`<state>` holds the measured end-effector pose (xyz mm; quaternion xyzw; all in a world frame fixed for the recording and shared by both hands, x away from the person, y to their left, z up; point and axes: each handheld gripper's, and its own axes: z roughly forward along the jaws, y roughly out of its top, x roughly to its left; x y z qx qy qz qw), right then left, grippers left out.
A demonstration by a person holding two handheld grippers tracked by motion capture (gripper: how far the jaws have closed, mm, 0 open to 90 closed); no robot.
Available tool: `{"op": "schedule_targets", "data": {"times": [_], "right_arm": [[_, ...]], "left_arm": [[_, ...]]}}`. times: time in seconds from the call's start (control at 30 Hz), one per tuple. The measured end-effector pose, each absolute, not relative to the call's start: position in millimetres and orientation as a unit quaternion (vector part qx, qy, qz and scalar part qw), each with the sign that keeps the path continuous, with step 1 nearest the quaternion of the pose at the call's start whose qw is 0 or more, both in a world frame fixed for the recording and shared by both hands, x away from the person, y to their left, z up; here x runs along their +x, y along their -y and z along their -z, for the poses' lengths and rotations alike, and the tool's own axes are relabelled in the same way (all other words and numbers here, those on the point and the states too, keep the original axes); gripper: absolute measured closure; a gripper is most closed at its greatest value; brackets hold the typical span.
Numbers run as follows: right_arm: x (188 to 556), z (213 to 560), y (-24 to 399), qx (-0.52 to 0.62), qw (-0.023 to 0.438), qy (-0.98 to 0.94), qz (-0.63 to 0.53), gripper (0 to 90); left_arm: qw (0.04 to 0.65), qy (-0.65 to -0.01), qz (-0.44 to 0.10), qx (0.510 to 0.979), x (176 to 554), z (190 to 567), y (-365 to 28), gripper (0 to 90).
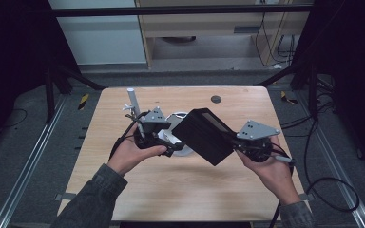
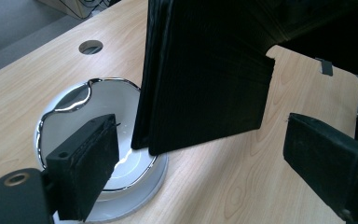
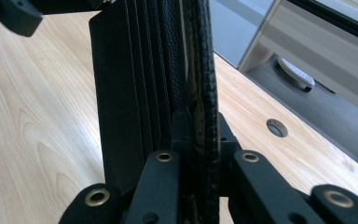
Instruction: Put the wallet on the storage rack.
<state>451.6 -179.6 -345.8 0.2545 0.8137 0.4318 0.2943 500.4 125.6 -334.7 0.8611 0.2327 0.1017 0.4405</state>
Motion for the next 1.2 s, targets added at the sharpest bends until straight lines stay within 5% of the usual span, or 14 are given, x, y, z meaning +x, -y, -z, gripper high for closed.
{"op": "schedule_targets", "data": {"times": [0.5,0.67,0.8,0.97,1.1,1.17,1.2], "right_arm": [[450.3,348.0,168.2,0.226,0.283,-0.814,-0.455,84.8],[451.2,349.6,165.4,0.219,0.278,-0.814,-0.46,84.8],[452.2,354.9,163.6,0.218,0.276,-0.817,-0.457,84.7],[452.4,363.3,164.5,0.217,0.275,-0.817,-0.458,84.0],[451.9,374.7,166.6,0.224,0.276,-0.816,-0.456,80.6],[450.6,379.8,167.4,0.23,0.271,-0.813,-0.461,72.7],[447.8,386.0,166.3,0.236,0.263,-0.816,-0.457,56.6]], "left_arm": [[0.457,-0.219,-0.09,0.857,523.9,342.9,-114.9,18.8],[0.437,-0.202,-0.075,0.873,530.4,345.1,-110.1,32.4],[0.425,-0.198,-0.048,0.882,532.0,345.3,-110.1,58.7],[0.415,-0.198,-0.027,0.888,530.3,342.0,-110.4,77.0],[0.397,-0.19,-0.033,0.897,523.8,332.3,-106.6,79.1],[0.389,-0.197,-0.043,0.899,520.4,324.3,-103.4,79.2],[0.377,-0.2,-0.058,0.903,517.7,314.0,-99.6,79.2]]}}
